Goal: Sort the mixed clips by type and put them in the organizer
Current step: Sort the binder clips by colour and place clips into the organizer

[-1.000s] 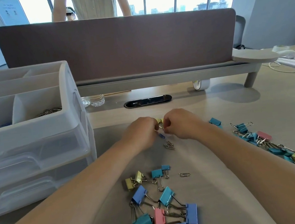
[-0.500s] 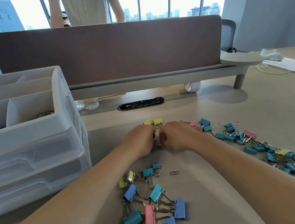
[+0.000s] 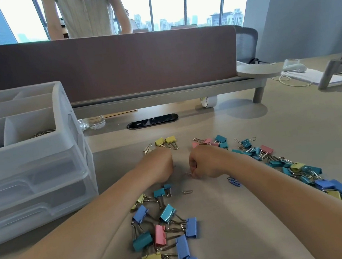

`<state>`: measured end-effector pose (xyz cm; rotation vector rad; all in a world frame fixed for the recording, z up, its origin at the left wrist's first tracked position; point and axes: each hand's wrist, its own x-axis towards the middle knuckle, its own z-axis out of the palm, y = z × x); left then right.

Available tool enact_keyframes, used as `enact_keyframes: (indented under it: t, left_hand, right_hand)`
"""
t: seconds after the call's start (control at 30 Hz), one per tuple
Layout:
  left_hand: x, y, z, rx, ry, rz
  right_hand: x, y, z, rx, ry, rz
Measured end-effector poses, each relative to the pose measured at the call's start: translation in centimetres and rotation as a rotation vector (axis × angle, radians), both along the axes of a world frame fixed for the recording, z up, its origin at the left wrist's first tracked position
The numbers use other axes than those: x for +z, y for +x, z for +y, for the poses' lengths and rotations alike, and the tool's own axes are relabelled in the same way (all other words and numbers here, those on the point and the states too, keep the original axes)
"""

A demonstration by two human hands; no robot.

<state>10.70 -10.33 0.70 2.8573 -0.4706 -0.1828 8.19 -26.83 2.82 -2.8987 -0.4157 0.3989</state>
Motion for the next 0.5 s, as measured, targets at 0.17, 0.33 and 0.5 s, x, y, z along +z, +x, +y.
enact_keyframes:
  t: [0.17, 0.33, 0.5]
  left_hand:
    - [0.9, -1.9, -1.0, -0.051, -0.088, -0.023]
    - [1.3, -3.7, -1.7, -0.082, -0.155, -0.034]
    - [1.7, -4.9, -2.6, -0.099, -0.163, -0.011]
  right_hand:
    - [-0.1, -1.5, -0.8, 0.009, 0.045, 0.028]
    - [0.3, -2.6, -0.7, 0.039, 0.029, 0.052]
    - [1.5, -3.5, -1.9, -0.028, 0.044, 0.013]
